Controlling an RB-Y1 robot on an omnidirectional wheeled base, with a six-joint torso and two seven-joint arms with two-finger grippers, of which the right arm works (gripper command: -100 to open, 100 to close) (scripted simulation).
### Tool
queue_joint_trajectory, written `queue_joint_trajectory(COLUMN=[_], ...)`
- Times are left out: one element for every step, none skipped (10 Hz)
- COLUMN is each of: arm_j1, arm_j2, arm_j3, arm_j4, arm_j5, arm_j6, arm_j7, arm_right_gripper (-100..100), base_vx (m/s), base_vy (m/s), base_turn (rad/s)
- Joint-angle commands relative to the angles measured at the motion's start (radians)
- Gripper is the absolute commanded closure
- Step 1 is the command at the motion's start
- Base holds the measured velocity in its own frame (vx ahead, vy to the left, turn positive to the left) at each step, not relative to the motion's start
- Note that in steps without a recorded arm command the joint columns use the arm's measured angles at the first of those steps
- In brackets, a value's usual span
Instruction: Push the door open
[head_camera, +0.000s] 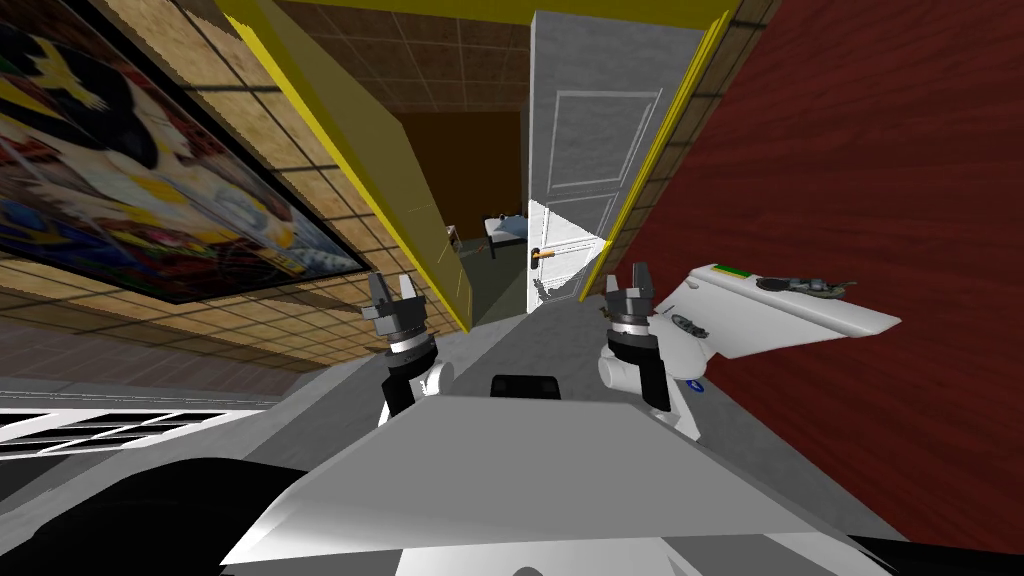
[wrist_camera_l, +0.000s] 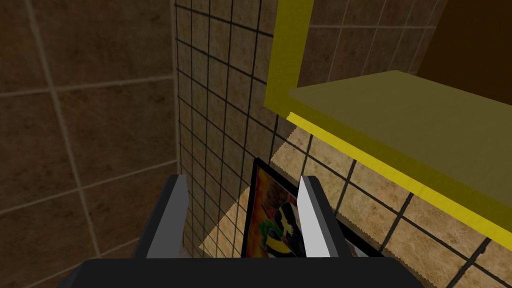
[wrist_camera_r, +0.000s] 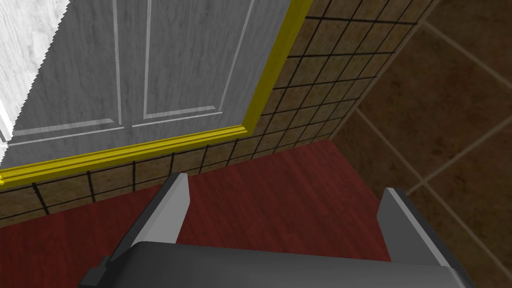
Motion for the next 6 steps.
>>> queue_joint_trajectory(arm_j1=[-0.02, -0.031, -0.042, -0.055, -0.068, -0.081], arm_j2=[-0.003, -0.005, -0.007, -0.008, -0.01, -0.012], arm_j3=[0.003, 0.006, 0.008, 0.01, 0.013, 0.016], arm_j4=[0.034, 0.055, 0.076, 0.1, 0.125, 0.15], arm_j5=[0.0, 0.0, 0.001, 0.001, 0.001, 0.001], arm_j6=[0.006, 0.009, 0.012, 0.015, 0.019, 0.023], arm_j7=[0.002, 0.004, 0.005, 0.006, 0.008, 0.009], arm_right_gripper=[-100, -100, -100, -100, -100, -100], base_vx=[0.086, 0.093, 0.103, 0.099, 0.1, 0.103], base_vy=[-0.04, -0.038, -0.043, -0.045, -0.043, -0.061], base_turn=[0.034, 0.04, 0.03, 0.029, 0.044, 0.05])
